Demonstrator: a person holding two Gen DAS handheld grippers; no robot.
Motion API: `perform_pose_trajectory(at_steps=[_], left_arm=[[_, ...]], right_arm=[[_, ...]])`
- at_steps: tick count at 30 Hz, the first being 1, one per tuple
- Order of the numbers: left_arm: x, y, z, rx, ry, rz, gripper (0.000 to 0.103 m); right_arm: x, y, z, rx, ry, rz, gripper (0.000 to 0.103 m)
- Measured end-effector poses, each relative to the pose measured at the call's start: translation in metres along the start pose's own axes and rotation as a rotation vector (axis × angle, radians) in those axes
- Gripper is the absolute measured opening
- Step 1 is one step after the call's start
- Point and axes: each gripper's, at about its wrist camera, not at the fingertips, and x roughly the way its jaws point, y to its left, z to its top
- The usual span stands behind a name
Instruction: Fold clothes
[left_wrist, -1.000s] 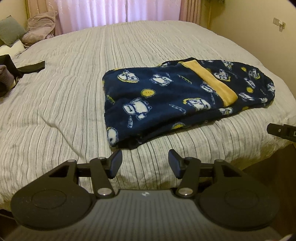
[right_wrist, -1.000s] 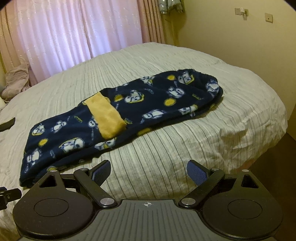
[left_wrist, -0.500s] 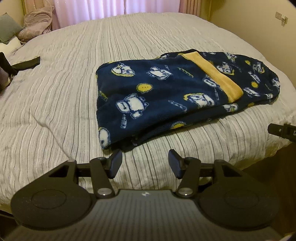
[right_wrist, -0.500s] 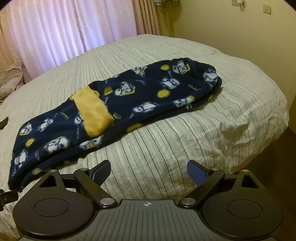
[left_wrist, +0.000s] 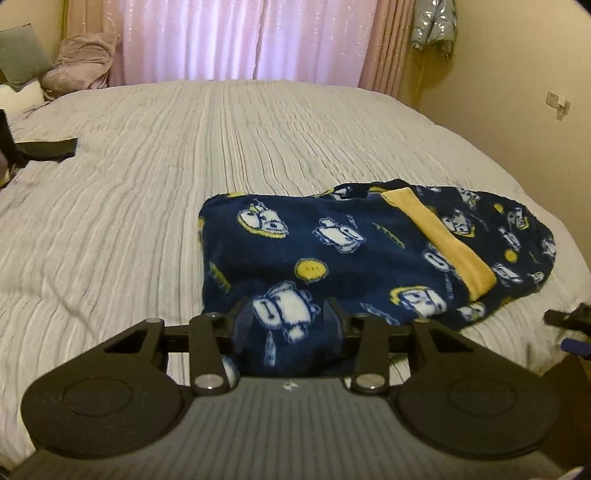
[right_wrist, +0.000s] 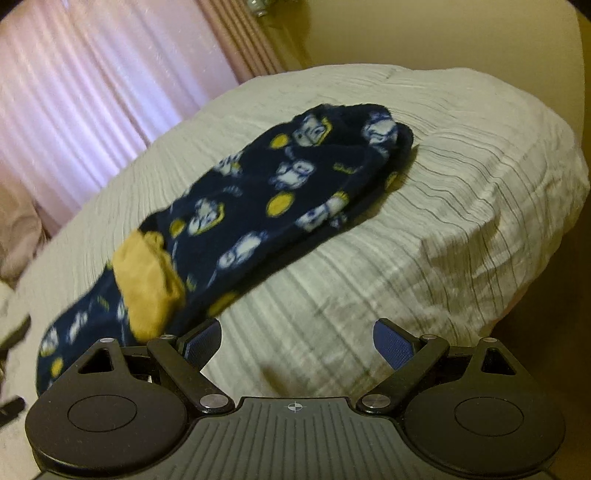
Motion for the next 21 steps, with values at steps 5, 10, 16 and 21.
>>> perform_pose_trajectory(at_steps=[5,10,16,21], left_arm=[[0.039,0.006,-0.004,-0.026,0.094,0.051,0.035],[0.031,0.016,0.013,-0.090,0.045,-0.012,0.033],[0.053,0.022,0.018,-0.155,0.104,-0.073,0.033],[0.058,0.028,0.012,-0.204,0.109,-0.088,0.029]], right_arm=[[0.010,-0.032,0.024,0.136,-0.035,0.078,0.092],[0.026,-0.077,0.056,0.306,-0.078,0.137,0.092],[0.060,-0.120,0.089,0.446,-0.135,0.175,0.092],[0.088,-0.144,0.109,0.525,-0.148,0.217,0.090]])
